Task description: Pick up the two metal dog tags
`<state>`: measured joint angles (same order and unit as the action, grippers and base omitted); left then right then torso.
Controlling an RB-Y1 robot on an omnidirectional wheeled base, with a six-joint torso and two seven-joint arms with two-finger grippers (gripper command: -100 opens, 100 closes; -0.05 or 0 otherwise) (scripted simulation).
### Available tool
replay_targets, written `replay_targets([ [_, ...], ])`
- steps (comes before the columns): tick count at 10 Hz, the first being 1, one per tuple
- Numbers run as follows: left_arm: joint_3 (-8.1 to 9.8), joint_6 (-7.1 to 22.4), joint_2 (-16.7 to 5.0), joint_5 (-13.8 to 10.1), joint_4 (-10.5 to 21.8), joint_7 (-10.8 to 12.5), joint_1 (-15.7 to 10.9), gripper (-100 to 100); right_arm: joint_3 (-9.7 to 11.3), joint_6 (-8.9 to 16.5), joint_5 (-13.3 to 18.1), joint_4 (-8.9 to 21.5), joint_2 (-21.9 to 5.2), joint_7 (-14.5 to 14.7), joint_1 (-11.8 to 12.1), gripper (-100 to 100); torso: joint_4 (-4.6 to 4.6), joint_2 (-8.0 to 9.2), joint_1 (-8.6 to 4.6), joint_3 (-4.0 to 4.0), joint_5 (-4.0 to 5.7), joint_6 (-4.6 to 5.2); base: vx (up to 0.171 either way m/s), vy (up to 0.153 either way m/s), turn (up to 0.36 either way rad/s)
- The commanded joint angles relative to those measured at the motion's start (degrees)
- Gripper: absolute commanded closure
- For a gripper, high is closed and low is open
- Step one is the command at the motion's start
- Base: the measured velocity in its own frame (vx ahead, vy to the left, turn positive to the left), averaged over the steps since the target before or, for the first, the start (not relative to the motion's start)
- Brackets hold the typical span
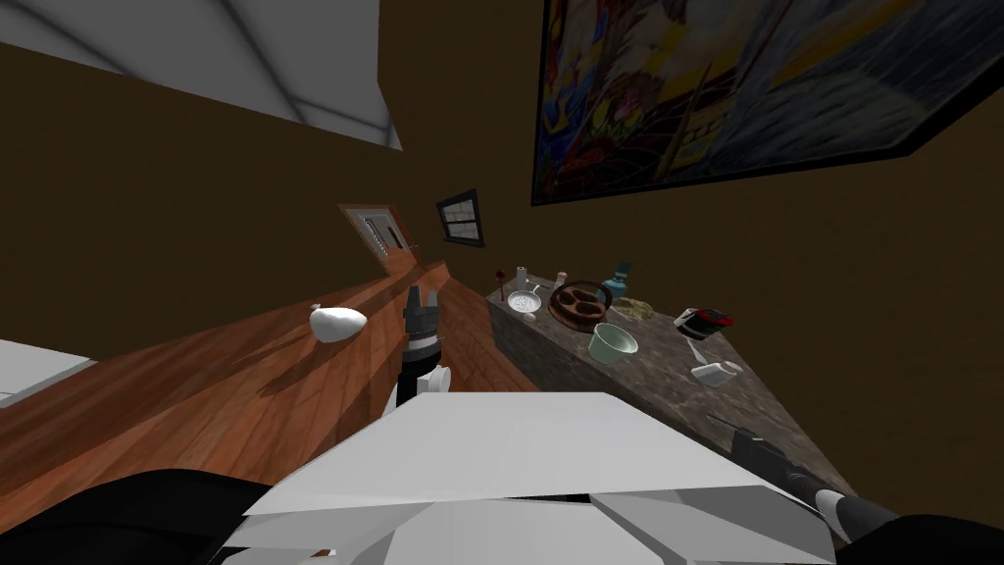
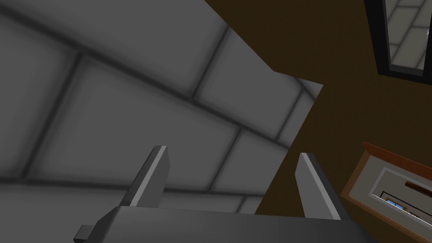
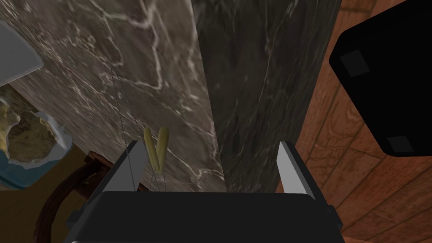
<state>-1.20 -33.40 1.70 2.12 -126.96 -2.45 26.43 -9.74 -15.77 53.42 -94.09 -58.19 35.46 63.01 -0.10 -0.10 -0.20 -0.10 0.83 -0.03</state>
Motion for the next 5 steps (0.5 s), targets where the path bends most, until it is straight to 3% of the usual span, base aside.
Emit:
replay_targets([
  [1, 0.00, 0.00, 0.00, 0.00, 0.00, 0.00, 0.00, 0, 0.14, -0.29, -0.02, 0.26, -0.06, 0.04, -2.51, -100, 0.00, 0.00, 0.00, 0.00, 0.00, 0.00, -0.006, 0.006, 0.022],
  [2, 0.00, 0.00, 0.00, 0.00, 0.00, 0.00, 0.00, 0, 2.83, -3.15, 0.62, 3.00, -2.07, 0.19, -4.27, -100, -0.01, -0.03, -0.06, -0.02, 0.01, 0.00, 0.003, 0.044, -0.283],
  [3, 0.00, 0.00, 0.00, 0.00, 0.00, 0.00, 0.01, 0, 3.75, -3.41, 0.62, 4.43, -2.07, 0.19, -5.89, -100, -0.07, 0.01, 0.05, -0.03, 0.10, 0.19, 0.021, 0.051, -0.218],
  [5, 0.00, 0.00, 0.00, 0.00, 0.00, 0.00, 0.00, 0, 3.75, -3.41, 0.62, 5.68, -2.07, 0.19, -9.73, -100, -0.24, 0.07, -0.16, -0.08, 0.71, 0.19, 0.004, 0.025, -0.019],
])
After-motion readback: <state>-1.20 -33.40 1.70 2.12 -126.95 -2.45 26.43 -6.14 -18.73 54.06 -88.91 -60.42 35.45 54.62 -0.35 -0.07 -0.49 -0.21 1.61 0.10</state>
